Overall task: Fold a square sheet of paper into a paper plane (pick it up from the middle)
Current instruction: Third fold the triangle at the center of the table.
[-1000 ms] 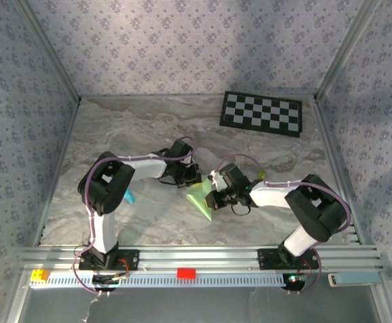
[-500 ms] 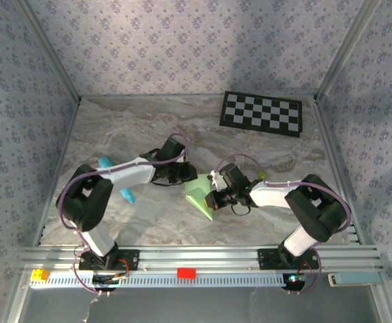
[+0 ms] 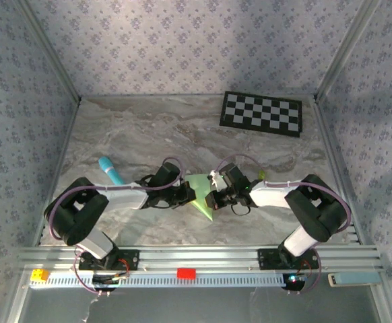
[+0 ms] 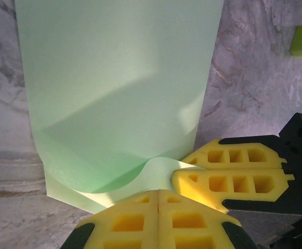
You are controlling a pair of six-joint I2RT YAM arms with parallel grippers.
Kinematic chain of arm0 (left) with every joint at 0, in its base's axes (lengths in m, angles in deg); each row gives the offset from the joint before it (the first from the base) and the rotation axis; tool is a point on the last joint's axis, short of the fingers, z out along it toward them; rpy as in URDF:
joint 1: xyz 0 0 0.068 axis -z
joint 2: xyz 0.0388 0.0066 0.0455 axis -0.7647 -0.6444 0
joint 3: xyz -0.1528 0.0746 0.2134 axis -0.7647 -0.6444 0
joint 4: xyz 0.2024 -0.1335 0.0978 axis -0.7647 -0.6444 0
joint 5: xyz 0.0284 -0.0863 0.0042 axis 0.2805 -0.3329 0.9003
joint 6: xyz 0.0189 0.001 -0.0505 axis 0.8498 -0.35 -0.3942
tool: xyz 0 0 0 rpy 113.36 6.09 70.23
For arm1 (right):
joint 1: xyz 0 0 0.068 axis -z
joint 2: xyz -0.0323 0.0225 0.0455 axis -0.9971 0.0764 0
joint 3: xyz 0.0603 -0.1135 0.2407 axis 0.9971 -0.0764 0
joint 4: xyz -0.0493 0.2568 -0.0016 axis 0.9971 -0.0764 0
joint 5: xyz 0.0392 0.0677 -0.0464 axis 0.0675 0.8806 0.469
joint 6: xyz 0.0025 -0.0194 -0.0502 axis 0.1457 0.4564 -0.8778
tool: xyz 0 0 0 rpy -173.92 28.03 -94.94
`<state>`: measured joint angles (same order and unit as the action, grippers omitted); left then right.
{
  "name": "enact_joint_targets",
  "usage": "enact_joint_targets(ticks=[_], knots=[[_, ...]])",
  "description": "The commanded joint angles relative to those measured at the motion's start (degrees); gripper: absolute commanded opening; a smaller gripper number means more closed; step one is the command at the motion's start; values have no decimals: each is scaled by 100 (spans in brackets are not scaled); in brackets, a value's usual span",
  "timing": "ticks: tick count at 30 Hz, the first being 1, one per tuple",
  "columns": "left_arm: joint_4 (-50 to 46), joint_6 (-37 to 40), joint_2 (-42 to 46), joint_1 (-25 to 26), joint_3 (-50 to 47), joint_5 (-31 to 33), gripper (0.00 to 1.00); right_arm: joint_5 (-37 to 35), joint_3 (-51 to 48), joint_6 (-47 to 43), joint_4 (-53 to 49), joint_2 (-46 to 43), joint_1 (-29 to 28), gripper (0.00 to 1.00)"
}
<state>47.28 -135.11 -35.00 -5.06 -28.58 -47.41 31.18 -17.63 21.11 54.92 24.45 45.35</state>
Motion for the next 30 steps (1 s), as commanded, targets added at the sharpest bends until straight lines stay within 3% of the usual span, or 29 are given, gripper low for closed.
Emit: enact_joint_targets(ticks=[1, 18, 30], knots=[[872, -425, 44, 62, -130, -64, 3, -216, 14, -60, -360, 168, -26, 0], [1366, -611, -313, 304, -442, 171, 3, -243, 8, -43, -368, 172, -33, 0], [1028, -451, -561, 420, -464, 475, 3, -187, 20, -17, -352, 159, -36, 0]])
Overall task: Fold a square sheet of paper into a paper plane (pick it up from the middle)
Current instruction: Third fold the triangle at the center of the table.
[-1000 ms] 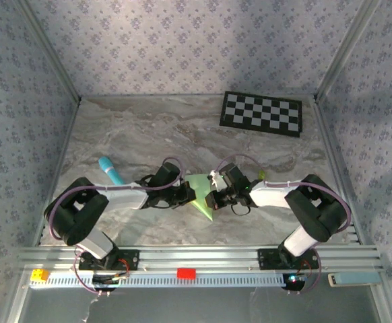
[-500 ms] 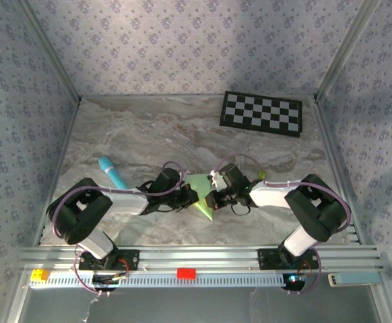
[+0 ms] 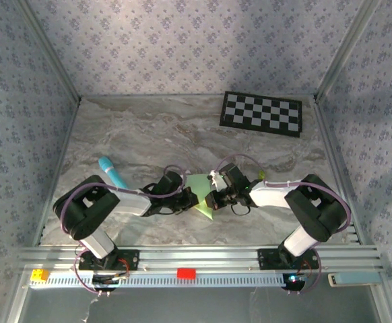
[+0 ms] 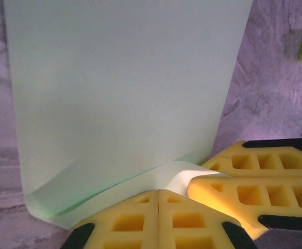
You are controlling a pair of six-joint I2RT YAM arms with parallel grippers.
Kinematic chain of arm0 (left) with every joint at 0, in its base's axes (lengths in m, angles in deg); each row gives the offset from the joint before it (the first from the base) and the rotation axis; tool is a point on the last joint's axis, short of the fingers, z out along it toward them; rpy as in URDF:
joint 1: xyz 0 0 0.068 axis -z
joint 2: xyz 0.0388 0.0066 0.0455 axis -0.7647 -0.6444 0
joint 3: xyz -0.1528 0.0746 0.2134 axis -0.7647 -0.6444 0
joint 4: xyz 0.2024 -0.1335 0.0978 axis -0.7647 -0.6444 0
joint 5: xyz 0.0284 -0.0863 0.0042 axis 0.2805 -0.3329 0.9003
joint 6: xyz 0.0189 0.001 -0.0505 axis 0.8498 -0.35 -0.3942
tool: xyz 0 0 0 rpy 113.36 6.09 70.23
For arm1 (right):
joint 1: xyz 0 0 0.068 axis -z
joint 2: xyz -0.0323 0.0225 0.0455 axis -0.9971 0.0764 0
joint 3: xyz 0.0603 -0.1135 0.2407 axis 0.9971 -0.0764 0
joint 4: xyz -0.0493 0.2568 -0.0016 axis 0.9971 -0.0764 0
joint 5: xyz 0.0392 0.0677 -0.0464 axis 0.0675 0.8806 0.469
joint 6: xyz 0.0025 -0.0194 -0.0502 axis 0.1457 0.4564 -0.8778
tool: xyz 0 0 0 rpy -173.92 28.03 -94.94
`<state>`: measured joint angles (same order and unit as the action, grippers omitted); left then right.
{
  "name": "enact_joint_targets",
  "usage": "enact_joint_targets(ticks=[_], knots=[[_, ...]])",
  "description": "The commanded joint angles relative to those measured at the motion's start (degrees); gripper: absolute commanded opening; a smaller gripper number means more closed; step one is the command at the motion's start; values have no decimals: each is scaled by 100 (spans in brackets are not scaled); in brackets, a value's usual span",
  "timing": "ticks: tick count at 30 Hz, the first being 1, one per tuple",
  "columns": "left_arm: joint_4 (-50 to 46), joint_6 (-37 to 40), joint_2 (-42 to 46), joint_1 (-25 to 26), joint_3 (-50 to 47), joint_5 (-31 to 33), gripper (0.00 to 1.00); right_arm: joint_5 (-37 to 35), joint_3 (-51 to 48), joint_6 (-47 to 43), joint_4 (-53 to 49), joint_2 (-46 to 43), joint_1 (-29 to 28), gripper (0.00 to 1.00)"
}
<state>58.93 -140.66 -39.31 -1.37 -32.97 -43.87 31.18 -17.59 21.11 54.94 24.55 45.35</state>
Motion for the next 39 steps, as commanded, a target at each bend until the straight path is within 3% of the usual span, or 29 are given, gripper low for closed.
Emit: enact_joint_targets(ticks=[1, 6, 13, 17, 20, 24, 28, 39], knots=[[-175, 124, -157, 51, 1, 126, 3, -183, 16, -14, -355, 145, -42, 0], [-281, 172, -189, 82, 32, 171, 3, -155, 74, 48, -386, 45, -33, 2], [-528, 300, -163, 80, 128, 213, 2, -223, 58, 449, -565, -687, 133, 28], [-526, 307, -161, 80, 138, 220, 1, -185, -197, 715, -588, -1229, 304, 35], [-508, 328, -165, 80, 146, 225, 1, 196, -348, 824, -493, -1492, 269, 32], [-557, 332, -153, 80, 155, 246, 1, 667, -360, 924, -429, -1467, 39, 16], [-594, 352, -152, 84, 164, 259, 1, 909, -220, 947, -422, -1250, -252, 10], [-662, 382, -189, 80, 208, 260, 1, 678, 367, 728, -1043, -456, -578, 6]])
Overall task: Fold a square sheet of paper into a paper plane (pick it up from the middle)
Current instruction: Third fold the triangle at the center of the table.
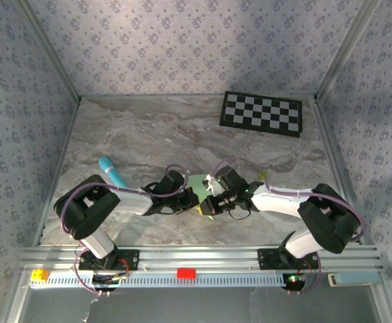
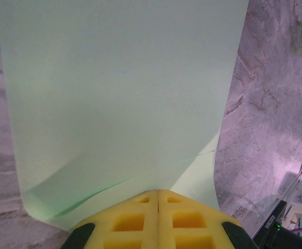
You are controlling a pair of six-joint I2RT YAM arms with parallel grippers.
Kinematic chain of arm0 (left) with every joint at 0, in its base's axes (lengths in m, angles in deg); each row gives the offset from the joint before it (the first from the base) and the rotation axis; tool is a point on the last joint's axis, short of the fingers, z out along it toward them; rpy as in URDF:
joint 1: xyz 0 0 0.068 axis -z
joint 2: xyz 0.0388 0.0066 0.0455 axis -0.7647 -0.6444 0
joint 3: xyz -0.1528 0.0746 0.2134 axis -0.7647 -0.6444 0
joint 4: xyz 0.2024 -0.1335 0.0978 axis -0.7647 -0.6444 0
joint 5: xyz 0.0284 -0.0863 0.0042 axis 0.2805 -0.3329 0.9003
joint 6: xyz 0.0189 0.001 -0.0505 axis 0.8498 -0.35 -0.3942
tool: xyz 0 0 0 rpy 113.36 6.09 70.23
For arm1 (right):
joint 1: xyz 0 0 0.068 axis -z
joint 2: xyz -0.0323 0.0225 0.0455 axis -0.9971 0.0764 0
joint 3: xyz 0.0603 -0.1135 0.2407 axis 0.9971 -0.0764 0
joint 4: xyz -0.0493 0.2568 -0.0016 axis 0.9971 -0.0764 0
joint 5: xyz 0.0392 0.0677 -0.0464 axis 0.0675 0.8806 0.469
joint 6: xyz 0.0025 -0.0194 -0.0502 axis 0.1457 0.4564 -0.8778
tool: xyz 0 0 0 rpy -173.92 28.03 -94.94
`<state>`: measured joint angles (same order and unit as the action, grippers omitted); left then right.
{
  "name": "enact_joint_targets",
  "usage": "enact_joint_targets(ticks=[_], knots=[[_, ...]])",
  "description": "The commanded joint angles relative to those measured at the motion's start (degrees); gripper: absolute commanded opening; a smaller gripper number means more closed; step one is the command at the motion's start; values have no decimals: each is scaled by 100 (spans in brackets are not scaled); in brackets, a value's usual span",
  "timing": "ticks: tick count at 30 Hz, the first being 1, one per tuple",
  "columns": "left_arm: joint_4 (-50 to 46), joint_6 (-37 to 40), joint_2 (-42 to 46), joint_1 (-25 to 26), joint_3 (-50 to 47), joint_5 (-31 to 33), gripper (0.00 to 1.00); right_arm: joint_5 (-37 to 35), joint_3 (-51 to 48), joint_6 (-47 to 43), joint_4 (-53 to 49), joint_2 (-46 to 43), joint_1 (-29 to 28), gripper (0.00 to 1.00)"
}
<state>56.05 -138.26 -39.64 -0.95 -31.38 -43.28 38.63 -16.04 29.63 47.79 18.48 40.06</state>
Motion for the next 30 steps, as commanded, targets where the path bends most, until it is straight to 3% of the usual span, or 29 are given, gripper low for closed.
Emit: enact_joint_targets(ticks=[1, 13, 30], knots=[[-379, 143, -161, 39, 49, 201, 1, -98, 256, -160, -398, 213, -73, 6], [-435, 162, -136, 38, 75, 216, 1, -459, 260, -132, -704, 655, -120, 6], [-635, 135, -161, 38, 62, 402, 0, -256, -513, 172, -84, 246, 12, 8]])
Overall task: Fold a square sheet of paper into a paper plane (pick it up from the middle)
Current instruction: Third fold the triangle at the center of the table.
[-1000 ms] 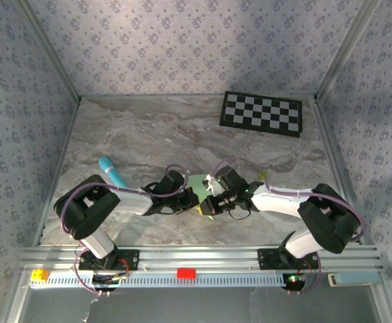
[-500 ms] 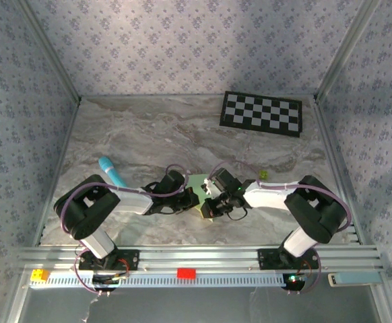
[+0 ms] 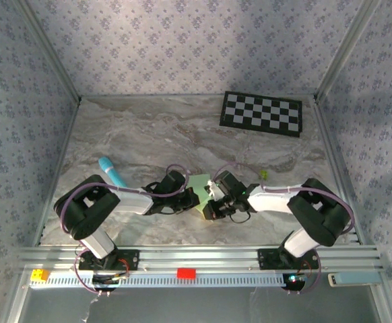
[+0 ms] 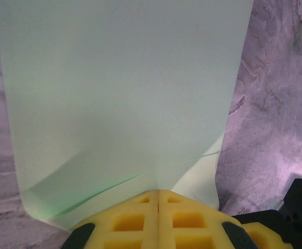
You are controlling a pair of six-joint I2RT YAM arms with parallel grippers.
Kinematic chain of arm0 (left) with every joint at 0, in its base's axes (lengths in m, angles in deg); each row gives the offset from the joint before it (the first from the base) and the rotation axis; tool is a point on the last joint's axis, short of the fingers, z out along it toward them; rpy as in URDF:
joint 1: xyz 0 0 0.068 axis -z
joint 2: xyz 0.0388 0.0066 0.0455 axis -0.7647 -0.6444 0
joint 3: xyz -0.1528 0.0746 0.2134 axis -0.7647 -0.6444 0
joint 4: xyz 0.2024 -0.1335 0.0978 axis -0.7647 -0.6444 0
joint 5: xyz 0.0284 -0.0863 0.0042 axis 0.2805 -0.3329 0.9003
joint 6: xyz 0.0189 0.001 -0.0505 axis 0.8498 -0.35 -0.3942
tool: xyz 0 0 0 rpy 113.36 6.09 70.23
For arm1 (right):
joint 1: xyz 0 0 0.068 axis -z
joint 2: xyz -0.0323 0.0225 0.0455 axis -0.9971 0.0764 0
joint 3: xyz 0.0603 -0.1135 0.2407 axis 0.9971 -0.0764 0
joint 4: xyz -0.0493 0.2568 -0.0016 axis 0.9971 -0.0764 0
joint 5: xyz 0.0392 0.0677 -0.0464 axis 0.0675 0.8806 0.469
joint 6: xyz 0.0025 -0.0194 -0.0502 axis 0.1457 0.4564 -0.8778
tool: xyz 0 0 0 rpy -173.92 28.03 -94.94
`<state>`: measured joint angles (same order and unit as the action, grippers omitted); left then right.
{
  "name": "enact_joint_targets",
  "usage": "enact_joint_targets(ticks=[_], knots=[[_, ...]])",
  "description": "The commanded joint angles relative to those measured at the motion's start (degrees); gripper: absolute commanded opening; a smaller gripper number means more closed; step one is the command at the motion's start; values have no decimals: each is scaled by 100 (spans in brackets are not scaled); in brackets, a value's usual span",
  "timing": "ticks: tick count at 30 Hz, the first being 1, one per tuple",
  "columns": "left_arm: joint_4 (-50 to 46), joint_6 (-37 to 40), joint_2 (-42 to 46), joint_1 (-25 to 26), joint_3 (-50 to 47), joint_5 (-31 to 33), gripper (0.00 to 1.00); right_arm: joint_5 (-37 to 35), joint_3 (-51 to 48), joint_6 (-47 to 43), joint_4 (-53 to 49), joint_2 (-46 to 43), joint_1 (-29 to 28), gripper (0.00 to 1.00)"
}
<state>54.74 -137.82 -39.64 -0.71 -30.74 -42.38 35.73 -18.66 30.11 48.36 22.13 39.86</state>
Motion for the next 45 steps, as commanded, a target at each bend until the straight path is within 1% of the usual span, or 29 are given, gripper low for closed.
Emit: enact_joint_targets(ticks=[1, 9, 15, 21, 25, 28, 35, 40, 45], knots=[[-507, 84, -170, 14, -6, 313, 0, 46, -294, 123, -133, -163, 32, 8], [-506, 29, -202, 14, -50, 357, 0, 80, -629, -67, -325, -493, 159, 9], [-502, 30, -198, 14, -41, 361, 0, 234, -799, -213, -481, -754, 269, 9], [-471, 30, -224, 21, -24, 316, 0, 269, -670, -227, -608, -1095, 326, 10], [-469, 29, -207, 16, -13, 295, 0, 410, -479, -91, -436, -1240, 339, 10], [-473, 29, -198, 14, -6, 304, 0, 492, -270, -20, -254, -1031, 343, 10], [-476, 43, -200, 14, 20, 295, 0, 270, 210, 276, -82, -285, 372, 10], [-418, 54, -198, 16, 38, 269, 0, 103, 300, 332, -159, 107, 381, 9], [-434, 195, -65, 5, 122, 265, 1, -135, 43, 491, -165, 327, 409, 4]])
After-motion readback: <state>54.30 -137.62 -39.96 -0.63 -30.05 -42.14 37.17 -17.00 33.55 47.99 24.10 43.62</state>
